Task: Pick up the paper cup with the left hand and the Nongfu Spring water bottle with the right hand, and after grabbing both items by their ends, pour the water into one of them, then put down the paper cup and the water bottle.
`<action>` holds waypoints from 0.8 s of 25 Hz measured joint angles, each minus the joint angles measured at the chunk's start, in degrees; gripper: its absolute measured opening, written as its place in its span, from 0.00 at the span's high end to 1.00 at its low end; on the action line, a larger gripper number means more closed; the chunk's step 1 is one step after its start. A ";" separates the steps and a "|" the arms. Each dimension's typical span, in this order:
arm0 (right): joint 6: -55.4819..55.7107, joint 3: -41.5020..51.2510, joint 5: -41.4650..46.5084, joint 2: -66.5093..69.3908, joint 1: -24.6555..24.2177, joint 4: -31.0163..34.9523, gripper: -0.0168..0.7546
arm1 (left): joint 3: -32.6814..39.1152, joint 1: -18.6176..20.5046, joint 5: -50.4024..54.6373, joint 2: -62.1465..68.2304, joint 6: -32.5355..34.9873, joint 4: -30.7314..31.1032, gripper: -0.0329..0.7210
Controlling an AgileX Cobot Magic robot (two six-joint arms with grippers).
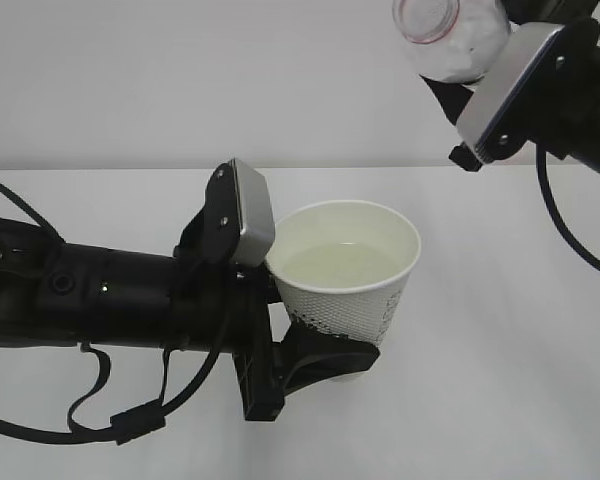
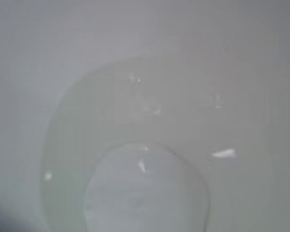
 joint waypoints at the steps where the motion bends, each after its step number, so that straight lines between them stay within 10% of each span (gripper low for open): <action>1: 0.79 0.00 0.00 0.00 0.00 0.41 0.36 | 0.00 0.00 0.00 0.00 0.00 0.00 0.29; 20: 20.75 0.00 0.00 0.00 0.00 5.13 0.36 | 0.00 0.00 0.00 0.00 0.00 -0.06 0.29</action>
